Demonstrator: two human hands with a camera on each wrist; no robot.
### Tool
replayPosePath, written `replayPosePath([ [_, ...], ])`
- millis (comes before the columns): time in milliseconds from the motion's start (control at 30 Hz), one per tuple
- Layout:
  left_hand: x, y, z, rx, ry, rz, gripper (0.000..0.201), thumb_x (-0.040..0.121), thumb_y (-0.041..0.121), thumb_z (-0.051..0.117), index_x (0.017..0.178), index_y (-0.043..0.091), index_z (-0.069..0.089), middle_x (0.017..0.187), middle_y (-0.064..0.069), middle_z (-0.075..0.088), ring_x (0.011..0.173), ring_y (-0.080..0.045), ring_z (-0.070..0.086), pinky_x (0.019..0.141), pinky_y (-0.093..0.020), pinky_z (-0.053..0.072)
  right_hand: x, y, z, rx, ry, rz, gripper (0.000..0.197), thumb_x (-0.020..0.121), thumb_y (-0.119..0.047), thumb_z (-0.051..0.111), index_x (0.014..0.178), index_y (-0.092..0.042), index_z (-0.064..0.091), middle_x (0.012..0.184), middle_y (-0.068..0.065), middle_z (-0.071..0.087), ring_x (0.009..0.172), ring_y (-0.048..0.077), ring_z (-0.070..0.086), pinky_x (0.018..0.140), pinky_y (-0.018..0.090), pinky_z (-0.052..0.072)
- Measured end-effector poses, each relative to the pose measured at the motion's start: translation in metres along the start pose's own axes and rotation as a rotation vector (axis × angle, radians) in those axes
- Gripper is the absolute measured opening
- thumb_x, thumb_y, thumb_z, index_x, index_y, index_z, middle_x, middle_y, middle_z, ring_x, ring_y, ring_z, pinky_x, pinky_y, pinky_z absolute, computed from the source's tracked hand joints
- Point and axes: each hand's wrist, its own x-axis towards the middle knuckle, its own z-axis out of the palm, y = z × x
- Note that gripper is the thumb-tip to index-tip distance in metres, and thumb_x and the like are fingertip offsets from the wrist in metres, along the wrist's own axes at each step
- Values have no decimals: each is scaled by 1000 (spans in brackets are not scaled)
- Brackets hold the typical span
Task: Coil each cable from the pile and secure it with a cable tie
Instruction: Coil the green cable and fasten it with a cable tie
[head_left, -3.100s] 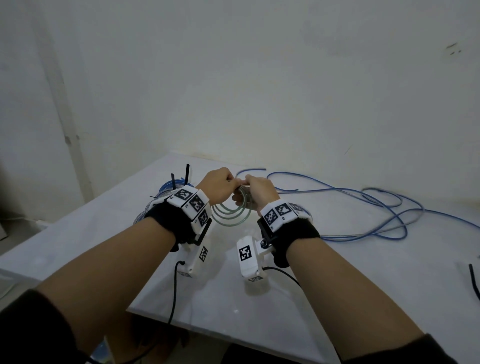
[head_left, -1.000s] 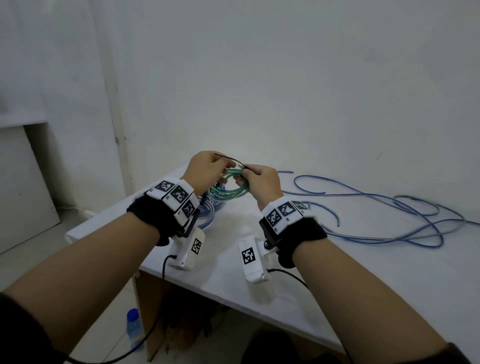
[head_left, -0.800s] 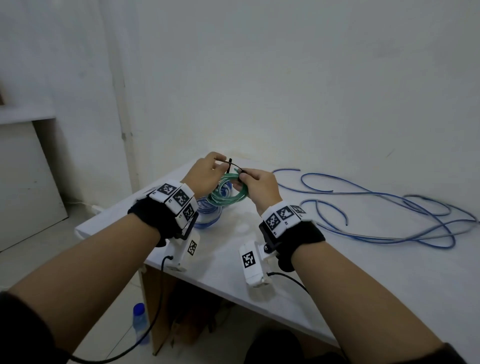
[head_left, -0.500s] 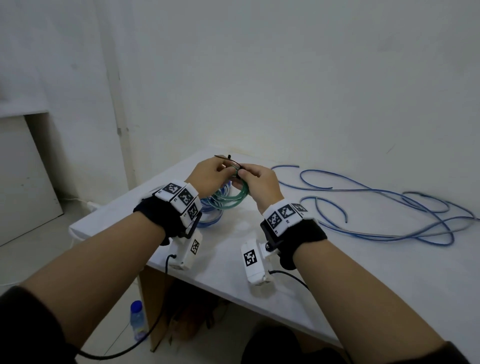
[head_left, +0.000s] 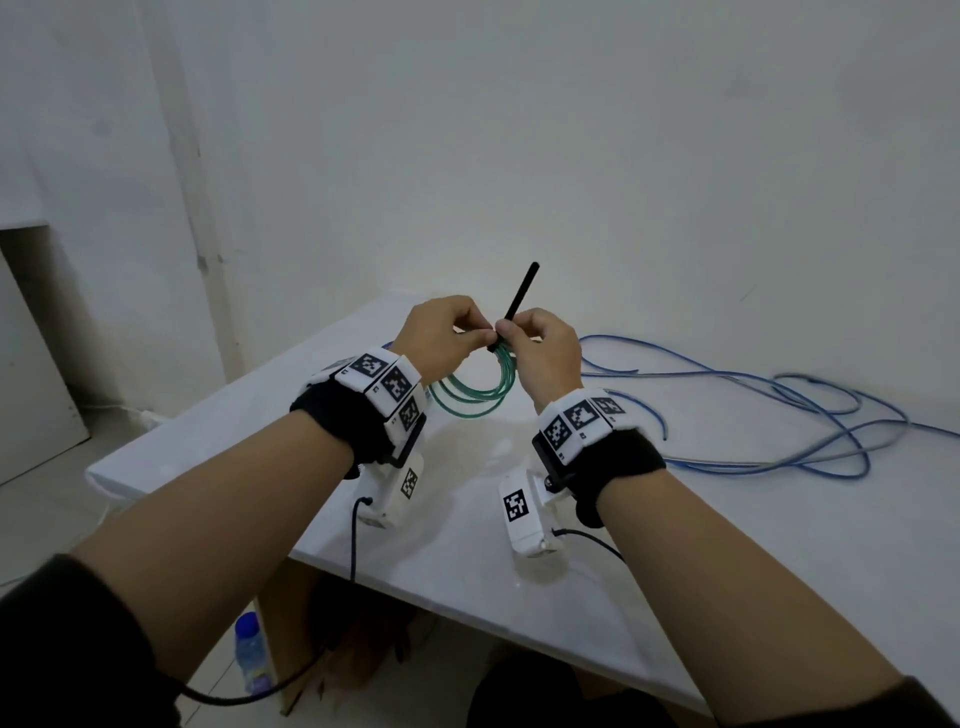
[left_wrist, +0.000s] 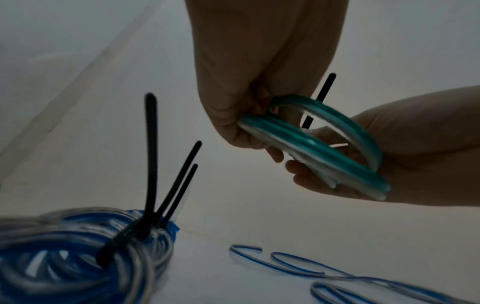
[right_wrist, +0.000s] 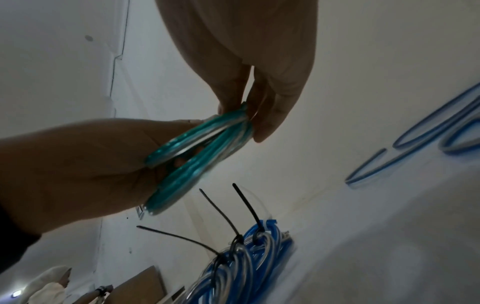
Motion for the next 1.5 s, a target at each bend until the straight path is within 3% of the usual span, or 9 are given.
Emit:
replayPosePath([
  [233,5,5,23,-117,16,-25,12,80,15,71,71,20,64,76,7,66,50,13,50,59,-14,36,11,7,-19,-55,5,-9,4,84,-8,65,81,-10,63,74,-2,62,75,21,60,80,40,55],
  [333,5,10,31,-146,19,-25,2,79,14,72,80,14,70,82,2,69,62,8,55,66,-14,42,16,11,-28,-120,16,-42,6,86,-9,63,87,-4,64,73,-2,59,68,12,54,70,24,50],
  [433,8,12,37,-162,3,-25,16,77,16,74,68,23,63,89,-4,72,70,-6,59,74,-28,48,21,15,-35,-182,20,-54,11,86,-9,63,90,1,64,70,-3,55,63,8,50,58,7,39],
  [600,12,19,41,-83,-32,-14,7,80,17,71,79,11,66,74,3,65,52,2,44,48,-9,30,29,17,-38,-191,0,21,18,85,-13,64,71,-12,51,71,2,54,72,24,55,76,44,54],
  [733,11,17,41,-36,-67,-19,14,83,16,67,71,17,59,63,12,53,51,-1,41,43,-8,28,32,20,-32,-136,1,108,30,80,-13,67,60,-22,47,83,17,67,84,38,65,79,52,54],
  [933,9,7,38,-25,-138,-42,21,85,14,64,68,21,53,95,-1,67,58,-2,44,55,-17,34,30,24,-24,-57,-4,235,29,81,-9,69,59,-15,50,73,9,60,84,37,66,77,47,57],
  [1067,8,1,35,-67,-167,-73,20,86,13,63,70,19,53,97,-3,67,66,-11,48,65,-24,39,30,22,-21,13,-38,298,31,84,-3,65,60,-11,48,71,10,56,68,26,60,63,34,57],
  [1300,5,-6,30,-102,-197,-111,20,86,13,63,70,18,53,97,-4,67,82,-18,54,83,-38,46,28,26,-15,24,-62,337,28,84,-5,66,62,-10,50,79,17,61,72,29,64,66,36,58],
  [1500,0,-8,23,-117,-24,-104,21,87,14,62,70,21,53,97,-6,69,60,-4,46,56,-21,34,20,7,-23,147,-229,298,15,90,-17,61,79,-7,60,76,7,63,69,23,65,60,29,55],
])
